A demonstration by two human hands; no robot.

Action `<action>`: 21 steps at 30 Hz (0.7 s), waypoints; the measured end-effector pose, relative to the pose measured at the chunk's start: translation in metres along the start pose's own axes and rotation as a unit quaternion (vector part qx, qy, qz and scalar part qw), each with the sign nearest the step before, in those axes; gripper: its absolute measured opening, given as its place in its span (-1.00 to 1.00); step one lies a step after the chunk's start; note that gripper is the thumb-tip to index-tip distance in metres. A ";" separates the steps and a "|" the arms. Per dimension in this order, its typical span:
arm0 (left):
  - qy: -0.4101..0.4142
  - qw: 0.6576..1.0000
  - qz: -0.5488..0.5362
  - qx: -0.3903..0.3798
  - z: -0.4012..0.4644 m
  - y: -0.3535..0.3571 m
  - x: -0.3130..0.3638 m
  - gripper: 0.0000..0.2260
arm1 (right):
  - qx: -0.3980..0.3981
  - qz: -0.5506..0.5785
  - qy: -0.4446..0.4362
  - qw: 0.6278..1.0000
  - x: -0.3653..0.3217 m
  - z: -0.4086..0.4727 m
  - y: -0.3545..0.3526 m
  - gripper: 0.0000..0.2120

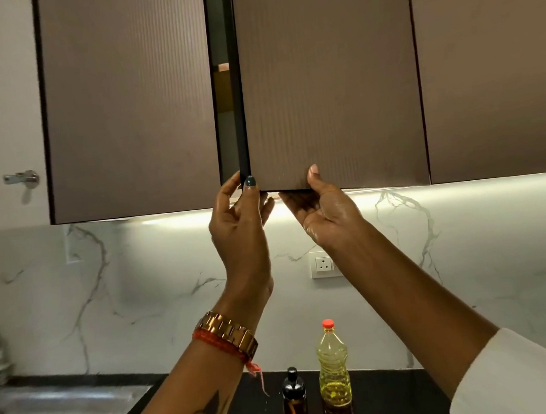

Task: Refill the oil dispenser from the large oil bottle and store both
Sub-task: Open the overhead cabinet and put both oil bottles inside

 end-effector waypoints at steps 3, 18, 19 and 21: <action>0.011 1.000 0.013 -0.021 -0.018 0.012 0.018 -0.77 | 0.003 0.001 0.007 1.000 -0.017 -0.021 -0.001 -0.70; 0.094 0.987 0.077 -0.105 -0.111 0.098 0.087 -0.81 | 0.064 -0.067 -0.026 0.995 -0.109 -0.126 -0.025 -0.64; 0.096 0.986 0.076 -0.110 -0.117 0.106 0.090 -0.80 | 0.069 -0.083 -0.031 0.994 -0.117 -0.133 -0.028 -0.66; 0.099 0.985 0.072 -0.123 -0.126 0.119 0.092 -0.78 | 0.080 -0.117 -0.041 0.989 -0.133 -0.144 -0.035 -0.75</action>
Point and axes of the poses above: each hand's wrist, its own z-axis towards the middle knuckle, its own y-axis out of the palm, x = y × z, the point moved 1 cm from there along z, towards the middle knuckle, and after that the axes turned 5 degrees about y, right-handed, at the moved point
